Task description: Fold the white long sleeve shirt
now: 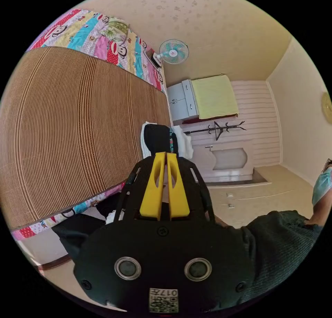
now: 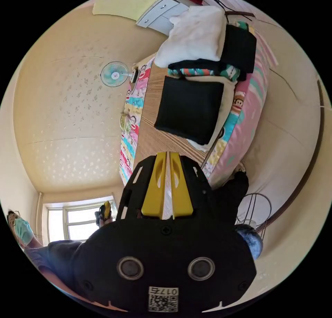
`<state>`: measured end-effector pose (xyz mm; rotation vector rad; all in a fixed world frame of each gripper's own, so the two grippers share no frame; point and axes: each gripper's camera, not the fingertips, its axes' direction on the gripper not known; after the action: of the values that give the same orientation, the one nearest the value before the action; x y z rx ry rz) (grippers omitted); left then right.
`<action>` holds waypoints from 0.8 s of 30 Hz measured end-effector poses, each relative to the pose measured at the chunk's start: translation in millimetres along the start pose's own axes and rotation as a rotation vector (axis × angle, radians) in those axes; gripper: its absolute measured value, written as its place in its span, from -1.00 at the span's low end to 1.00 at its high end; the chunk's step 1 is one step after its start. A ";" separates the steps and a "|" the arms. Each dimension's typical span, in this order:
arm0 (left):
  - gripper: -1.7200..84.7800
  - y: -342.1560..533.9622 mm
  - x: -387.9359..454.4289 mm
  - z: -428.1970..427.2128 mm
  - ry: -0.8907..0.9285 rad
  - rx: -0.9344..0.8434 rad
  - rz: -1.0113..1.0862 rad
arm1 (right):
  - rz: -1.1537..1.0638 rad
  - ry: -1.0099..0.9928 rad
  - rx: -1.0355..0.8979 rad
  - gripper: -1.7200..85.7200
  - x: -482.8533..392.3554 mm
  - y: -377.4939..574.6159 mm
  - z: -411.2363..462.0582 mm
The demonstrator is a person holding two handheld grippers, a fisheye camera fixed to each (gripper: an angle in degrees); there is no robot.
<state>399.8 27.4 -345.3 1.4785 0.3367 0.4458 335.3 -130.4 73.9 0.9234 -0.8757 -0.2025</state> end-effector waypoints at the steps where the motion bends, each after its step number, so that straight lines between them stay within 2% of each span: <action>1: -0.98 -3.2 1.8 9.6 -0.006 0.007 0.002 | 0.003 0.016 0.029 -0.87 0.9 -22.2 -16.4; 6: -0.98 -22.2 29.9 72.9 -0.067 0.050 0.064 | -0.118 0.198 0.110 -0.79 -26.2 -127.7 -70.6; 11: -0.98 -19.6 27.1 95.2 -0.218 0.063 0.094 | -0.300 0.518 0.195 -0.72 -82.1 -230.6 -96.4; 15: -0.97 -24.0 1.4 98.8 -0.273 0.099 0.050 | -0.298 0.706 0.133 -0.66 -86.5 -273.6 -86.6; 16: -0.97 -25.8 -1.4 100.2 -0.285 0.103 0.049 | -0.257 0.745 0.065 -0.65 -75.8 -284.4 -78.3; 19: -0.93 -41.8 -14.1 115.4 -0.326 0.087 0.054 | -0.227 0.732 -0.134 -0.70 -43.6 -280.6 -52.5; 21: -0.88 -59.3 -23.4 135.7 -0.331 0.042 0.072 | -0.265 0.696 -0.014 -0.78 -50.0 -255.9 -64.2; 24: -0.87 -77.6 -28.3 159.2 -0.315 0.004 0.113 | -0.398 0.454 0.097 -0.85 -83.2 -203.9 -92.2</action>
<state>457.7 -128.3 -412.8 1.5486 0.0042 0.2949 389.9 -157.0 -157.0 1.1725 -0.2795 -0.2795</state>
